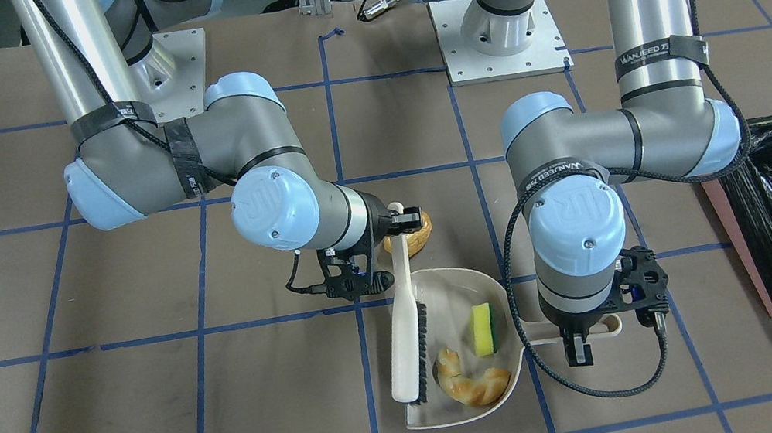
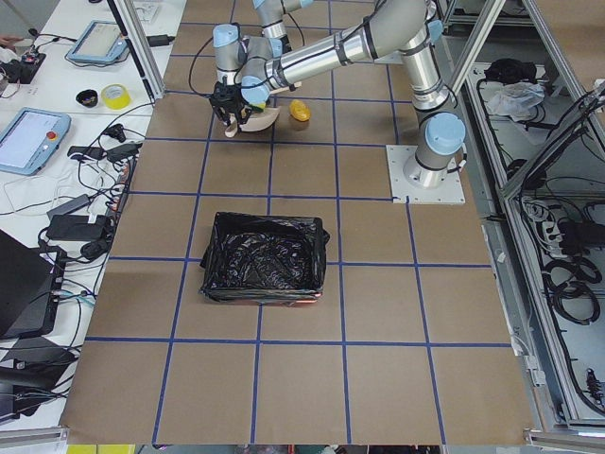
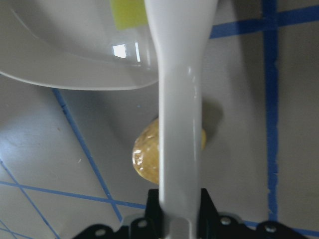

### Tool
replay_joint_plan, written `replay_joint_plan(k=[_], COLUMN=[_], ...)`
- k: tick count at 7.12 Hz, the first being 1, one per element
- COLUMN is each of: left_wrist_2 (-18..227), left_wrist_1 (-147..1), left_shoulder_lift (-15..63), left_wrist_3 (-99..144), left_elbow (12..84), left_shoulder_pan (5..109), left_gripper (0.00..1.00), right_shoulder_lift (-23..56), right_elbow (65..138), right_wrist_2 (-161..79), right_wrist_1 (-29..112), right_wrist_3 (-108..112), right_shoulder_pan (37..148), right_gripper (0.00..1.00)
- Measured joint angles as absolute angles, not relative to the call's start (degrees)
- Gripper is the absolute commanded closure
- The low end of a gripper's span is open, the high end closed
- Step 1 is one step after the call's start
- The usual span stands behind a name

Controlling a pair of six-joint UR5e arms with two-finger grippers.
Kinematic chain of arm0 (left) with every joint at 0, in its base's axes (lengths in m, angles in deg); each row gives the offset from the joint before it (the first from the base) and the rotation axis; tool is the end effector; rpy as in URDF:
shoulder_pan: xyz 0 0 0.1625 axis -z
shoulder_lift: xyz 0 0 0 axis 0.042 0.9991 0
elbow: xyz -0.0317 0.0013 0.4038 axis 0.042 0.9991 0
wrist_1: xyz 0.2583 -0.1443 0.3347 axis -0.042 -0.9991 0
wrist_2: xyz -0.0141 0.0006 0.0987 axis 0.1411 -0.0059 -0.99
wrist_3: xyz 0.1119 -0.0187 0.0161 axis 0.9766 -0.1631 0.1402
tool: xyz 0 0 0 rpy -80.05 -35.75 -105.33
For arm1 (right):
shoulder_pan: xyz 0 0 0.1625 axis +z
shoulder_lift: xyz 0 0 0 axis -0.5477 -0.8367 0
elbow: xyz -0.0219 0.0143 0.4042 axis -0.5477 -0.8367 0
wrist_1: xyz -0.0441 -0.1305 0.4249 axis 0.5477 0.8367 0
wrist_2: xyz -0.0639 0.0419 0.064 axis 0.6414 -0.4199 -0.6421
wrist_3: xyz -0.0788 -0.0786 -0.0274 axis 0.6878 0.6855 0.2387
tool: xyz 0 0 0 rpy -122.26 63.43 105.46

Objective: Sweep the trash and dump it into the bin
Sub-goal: 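Sweep the yellow potato toy into the dustpan with the right-held brush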

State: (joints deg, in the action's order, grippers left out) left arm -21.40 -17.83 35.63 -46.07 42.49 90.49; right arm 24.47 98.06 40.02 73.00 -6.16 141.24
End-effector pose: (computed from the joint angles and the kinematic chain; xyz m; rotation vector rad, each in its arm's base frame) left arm -0.1399 -0.6890 0.2125 -1.9205 2.2644 -0.2972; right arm 0.3855 -0.5582 0.2076 0.2152 2.6349 0.4805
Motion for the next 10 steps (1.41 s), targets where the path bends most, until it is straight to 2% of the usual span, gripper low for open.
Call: replay_joint_plan(k=[2, 5, 8, 10], left_wrist_2=[-21.35, -21.04, -20.64, -20.53], left_wrist_1=[-17.83, -18.15, -19.98, -18.85], left_shoulder_lift=[35.65, 34.72, 31.35, 26.11], left_wrist_3=[-46.07, -45.47, -39.65, -36.57], left_elbow=[42.49, 42.4, 43.77, 50.94], left_shoulder_pan=[90.49, 90.19, 85.79, 82.53], left_gripper=[1.0, 1.0, 1.0, 1.0], right_shoulder_lift=[23.08, 19.78, 12.59, 9.6], right_elbow=[96.11, 97.26, 106.69, 113.14], right_wrist_2=[48.33, 54.85, 53.46, 51.49], right_wrist_1=[67.23, 57.88, 54.79, 61.17], right_wrist_3=[-5.17, -5.11, -9.2, -17.82], right_shoulder_pan=[140.18, 139.9, 140.49, 143.47], right_gripper=[1.0, 1.0, 1.0, 1.0])
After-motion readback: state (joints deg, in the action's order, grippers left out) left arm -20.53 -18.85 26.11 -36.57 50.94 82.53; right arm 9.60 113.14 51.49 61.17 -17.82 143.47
